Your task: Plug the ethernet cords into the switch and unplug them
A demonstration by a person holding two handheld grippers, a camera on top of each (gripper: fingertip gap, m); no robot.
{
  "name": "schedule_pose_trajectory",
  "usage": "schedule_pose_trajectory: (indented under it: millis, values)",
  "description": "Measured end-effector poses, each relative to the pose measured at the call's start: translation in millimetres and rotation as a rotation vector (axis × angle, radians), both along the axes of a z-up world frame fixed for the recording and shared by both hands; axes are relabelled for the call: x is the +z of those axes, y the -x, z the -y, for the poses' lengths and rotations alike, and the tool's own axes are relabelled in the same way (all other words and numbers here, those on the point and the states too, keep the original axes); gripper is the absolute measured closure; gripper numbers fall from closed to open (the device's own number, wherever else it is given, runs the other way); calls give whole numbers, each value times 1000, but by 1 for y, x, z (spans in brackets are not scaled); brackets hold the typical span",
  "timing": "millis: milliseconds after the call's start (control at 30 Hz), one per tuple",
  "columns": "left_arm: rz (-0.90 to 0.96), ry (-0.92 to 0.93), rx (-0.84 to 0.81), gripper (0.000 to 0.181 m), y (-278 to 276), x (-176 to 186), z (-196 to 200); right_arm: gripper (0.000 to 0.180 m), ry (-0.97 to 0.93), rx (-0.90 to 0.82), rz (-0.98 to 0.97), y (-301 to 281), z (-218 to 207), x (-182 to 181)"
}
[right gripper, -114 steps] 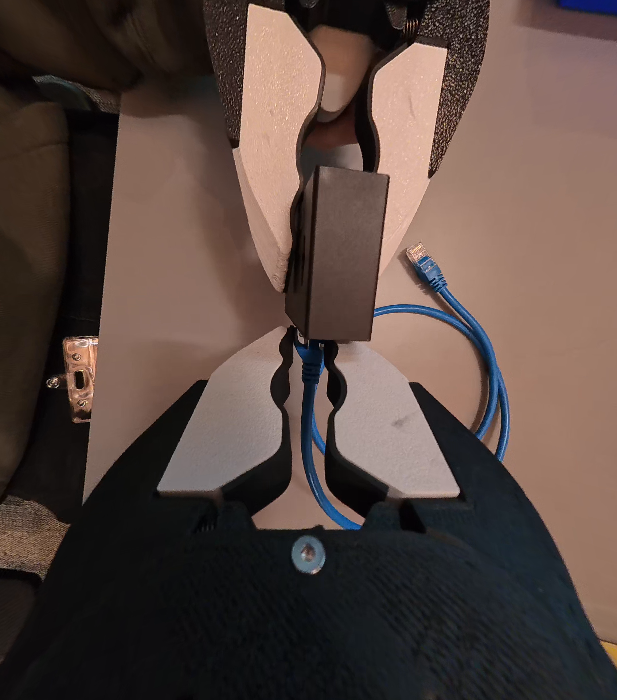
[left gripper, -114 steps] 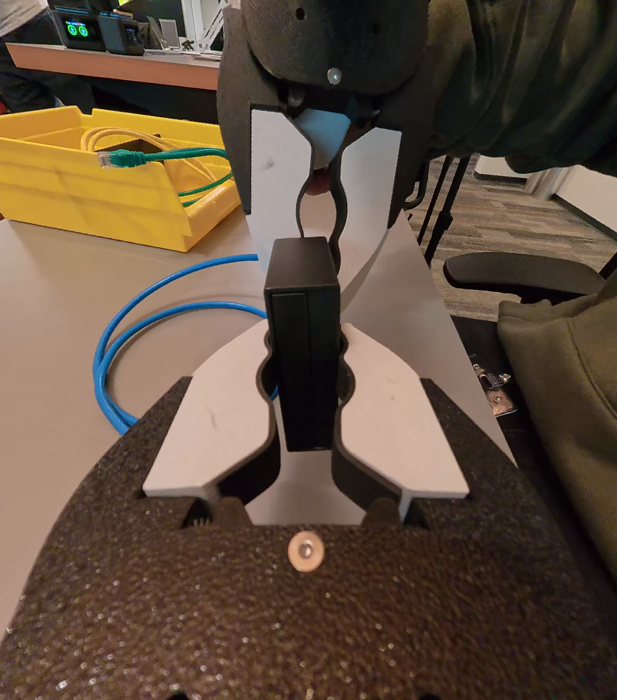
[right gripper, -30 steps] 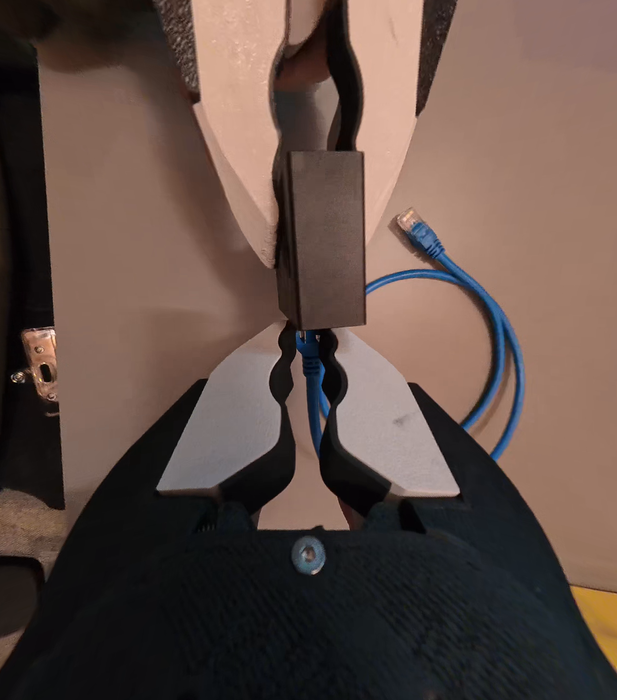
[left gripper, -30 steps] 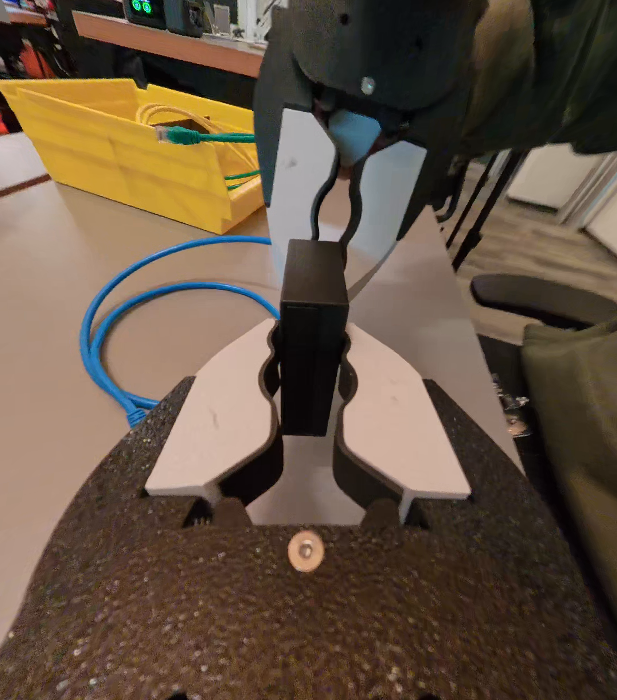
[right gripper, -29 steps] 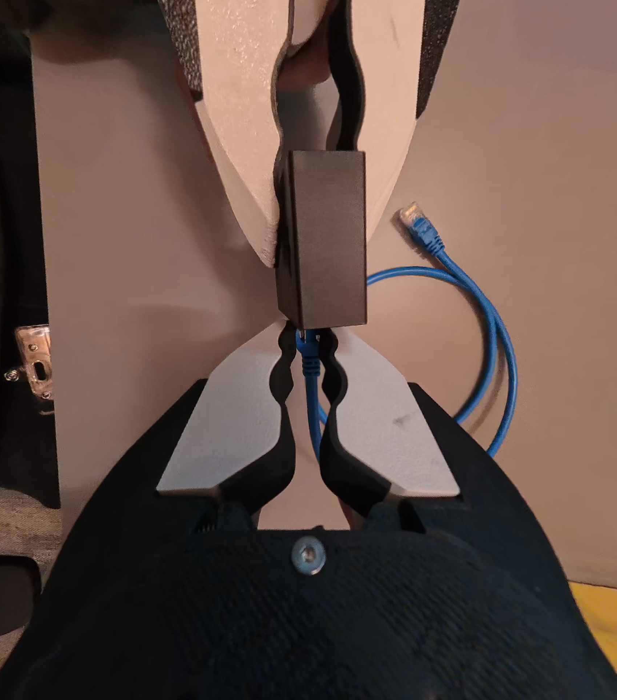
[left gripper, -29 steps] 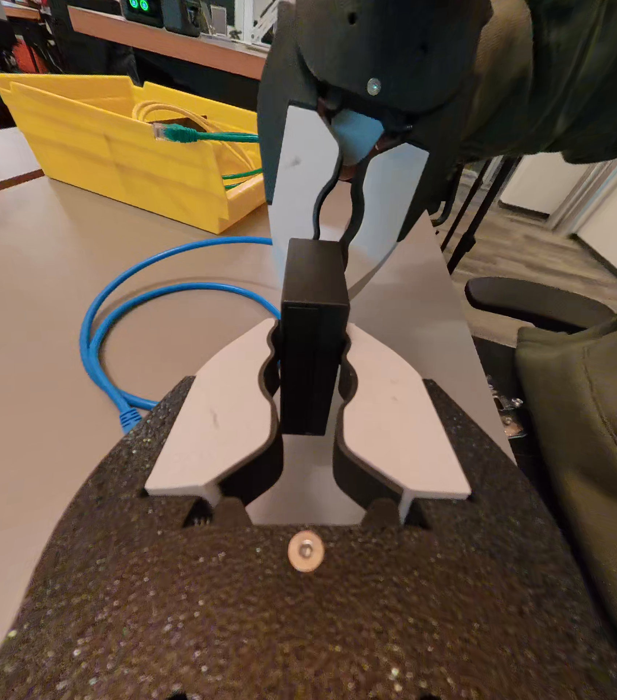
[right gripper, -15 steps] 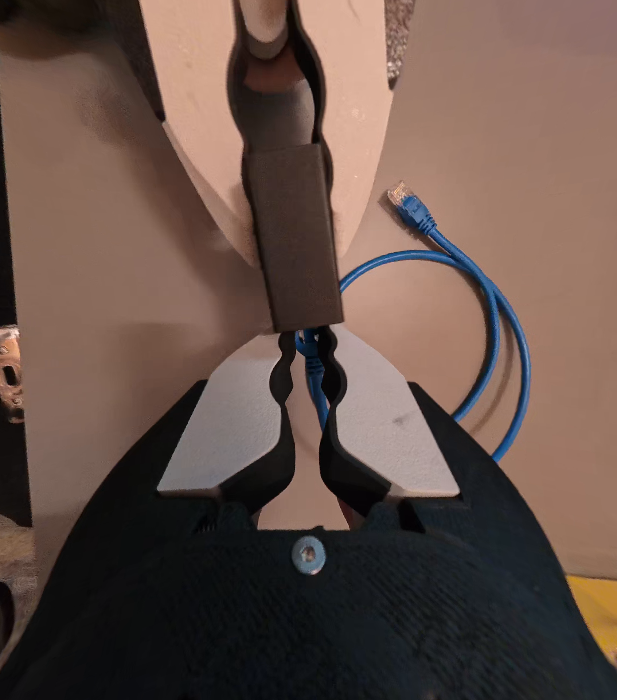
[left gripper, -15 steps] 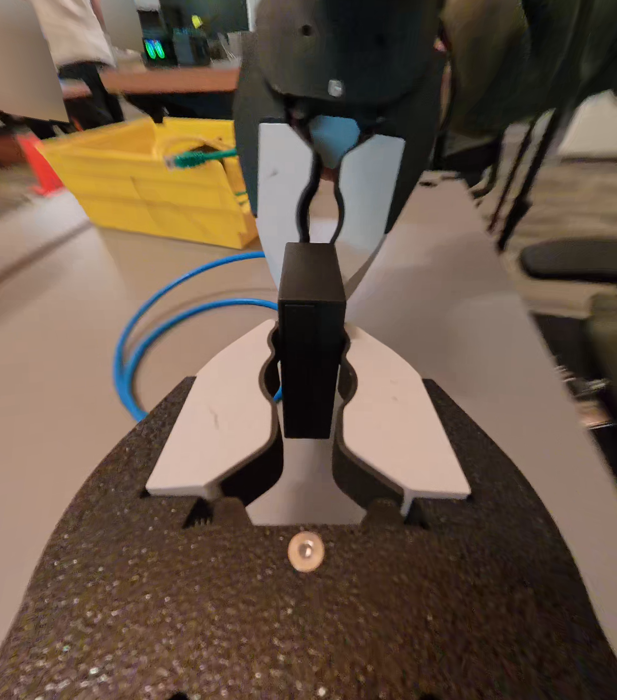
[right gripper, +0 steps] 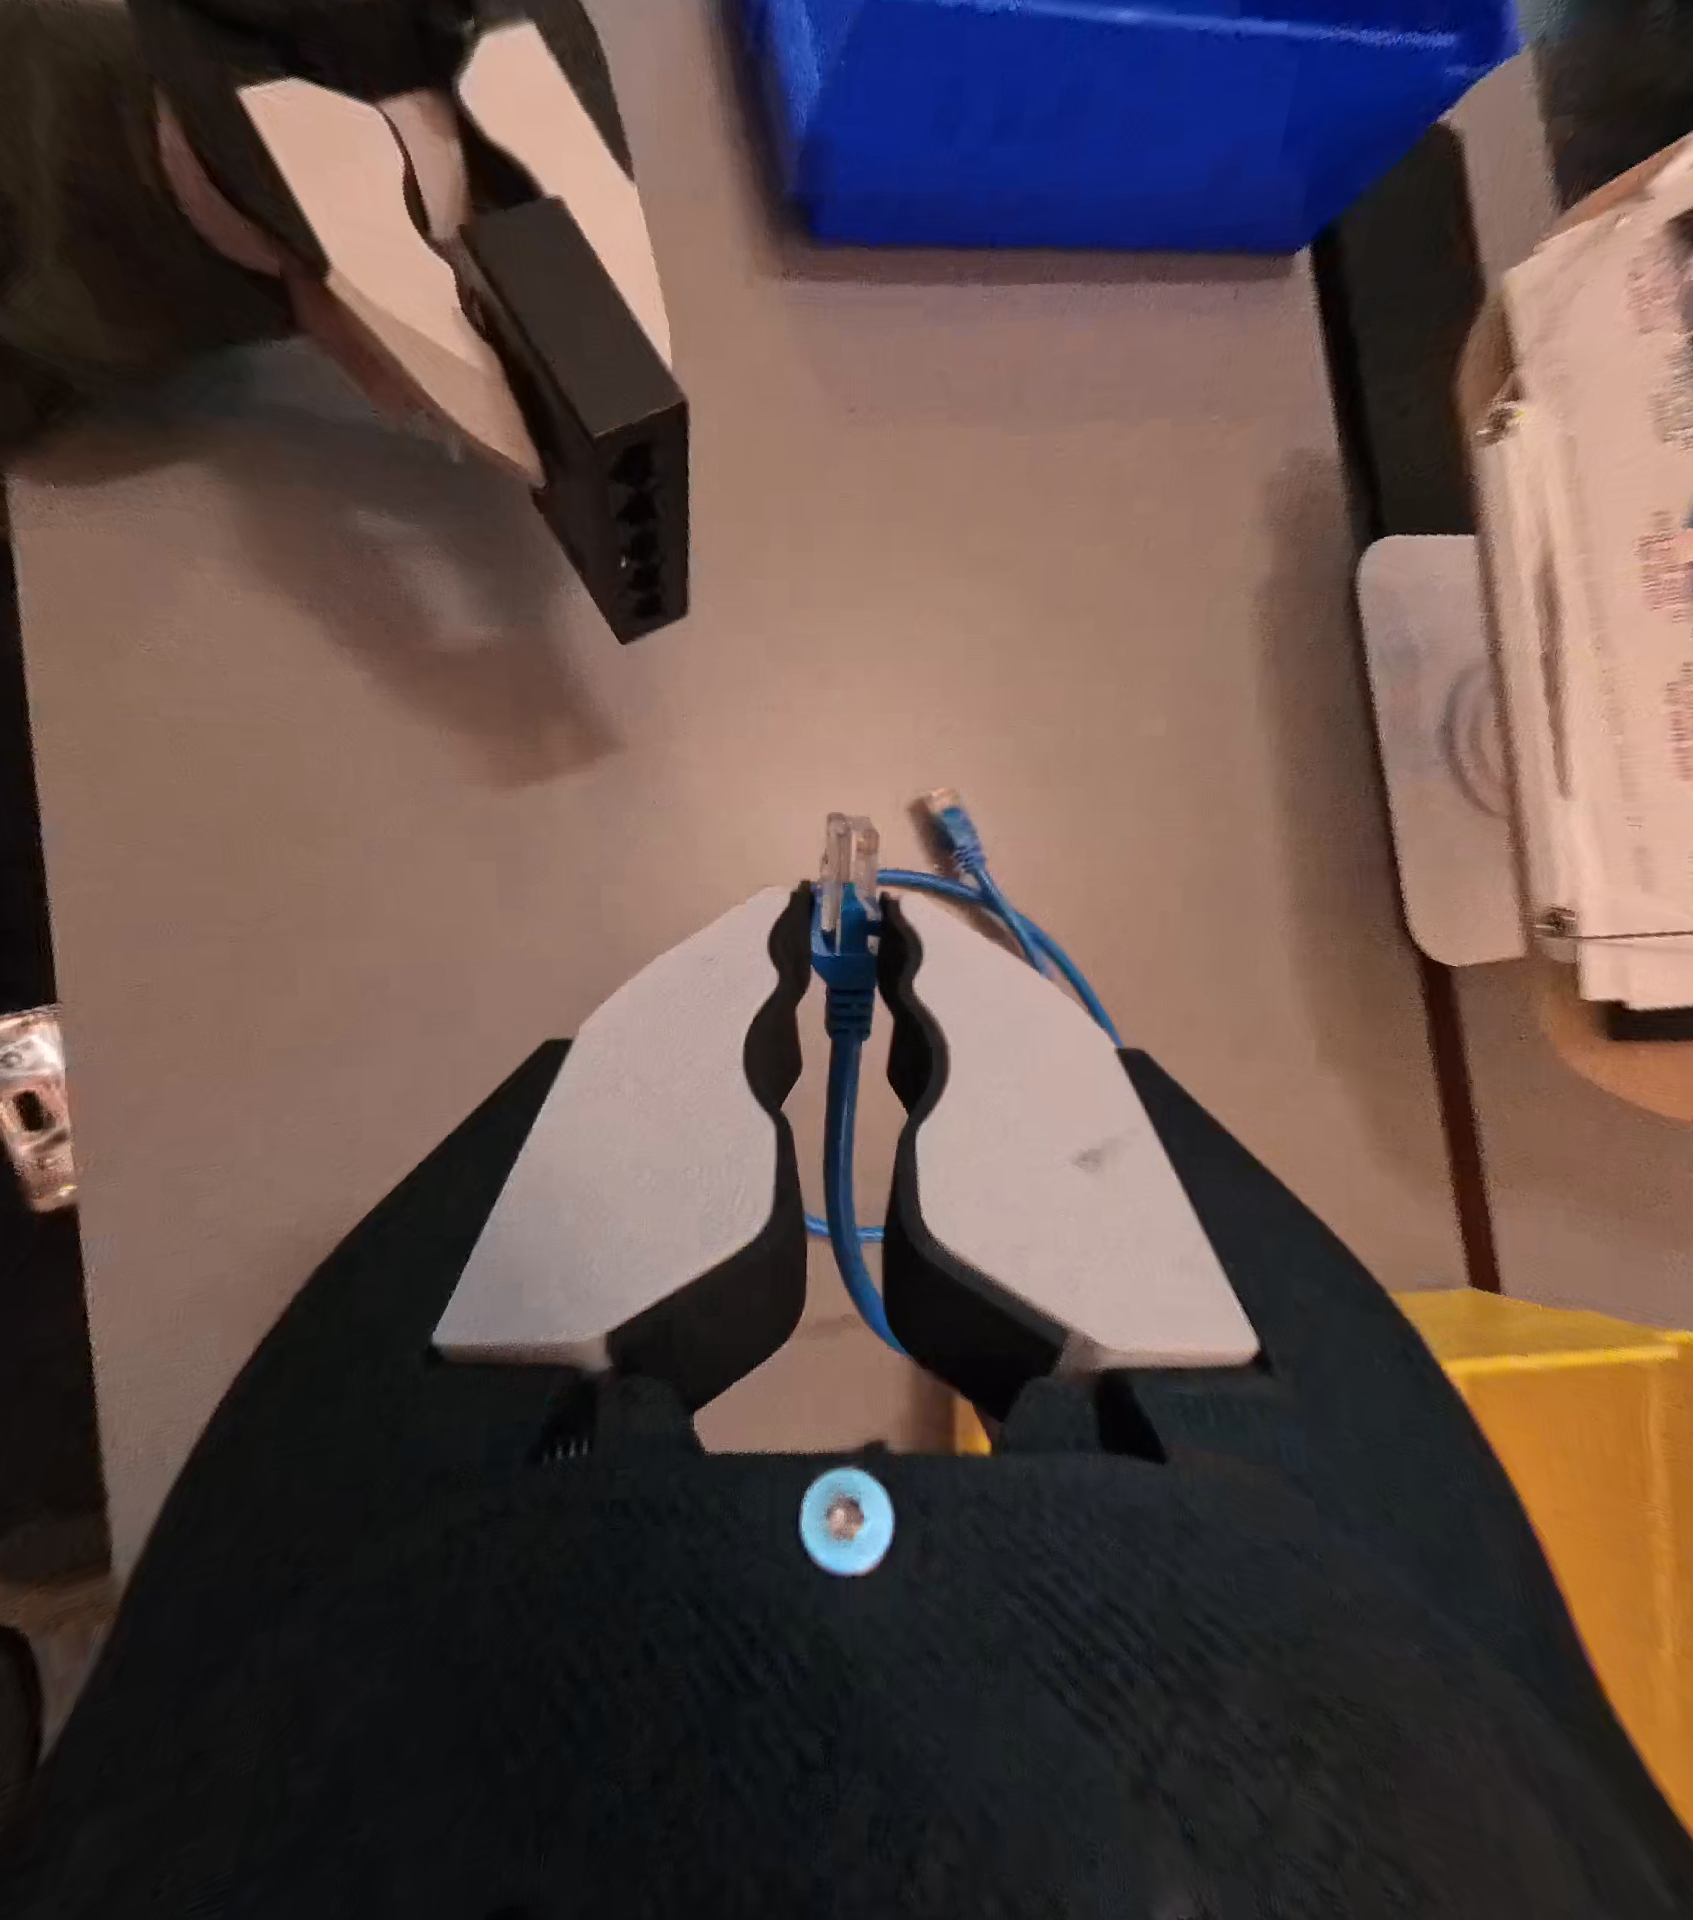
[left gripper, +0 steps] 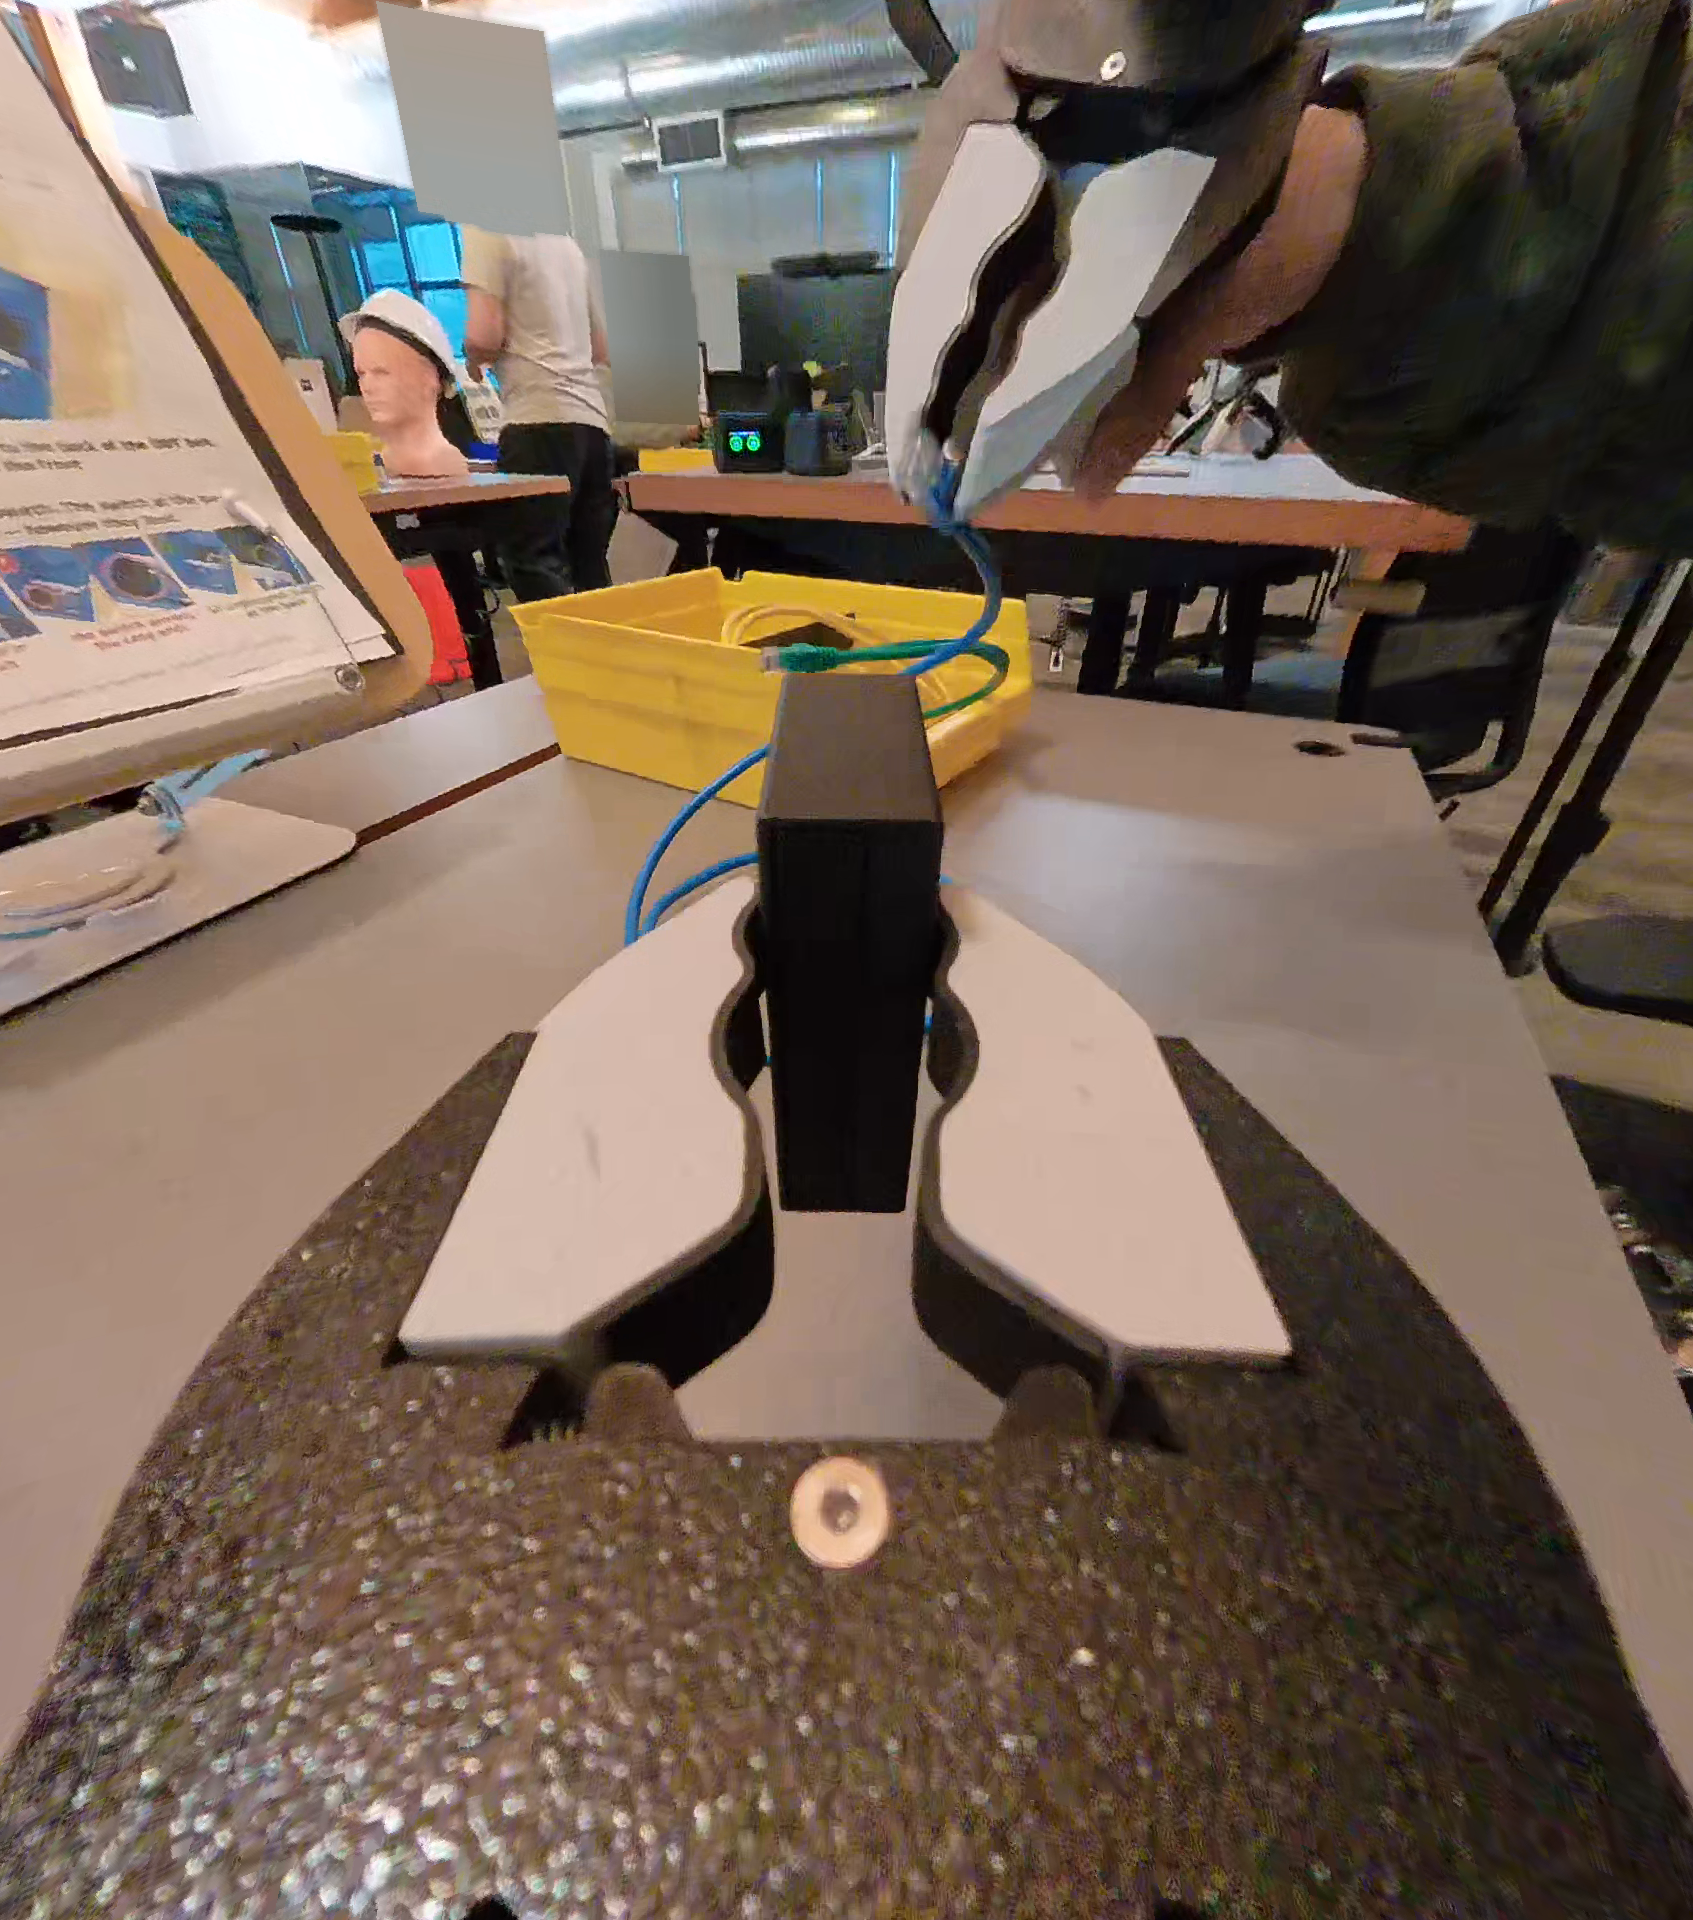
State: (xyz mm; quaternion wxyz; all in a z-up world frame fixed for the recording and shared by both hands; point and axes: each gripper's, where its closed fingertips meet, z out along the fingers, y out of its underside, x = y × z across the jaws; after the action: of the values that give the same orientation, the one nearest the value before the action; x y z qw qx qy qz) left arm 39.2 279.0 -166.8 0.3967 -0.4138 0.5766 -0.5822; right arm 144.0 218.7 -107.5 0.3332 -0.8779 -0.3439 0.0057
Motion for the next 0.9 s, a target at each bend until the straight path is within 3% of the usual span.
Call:
schedule_pose_trajectory:
  millis: [300,467,600,700,900]
  values:
    - [-24,20,25,154,3,-10,-13,166,-355,-102,61,-62,16,172]
    - [-59,14,6,154,1,-20,-10,166,-480,-199,66,-96,38,222]
    - [-75,20,-11,154,-1,-26,-8,166,-502,-335,102,-140,49,199]
    - [-79,24,-12,154,-2,-28,-8,166,-450,-428,58,-175,60,143]
    - [-81,44,-25,154,0,-29,-9,166,-373,-531,-258,-207,79,24]
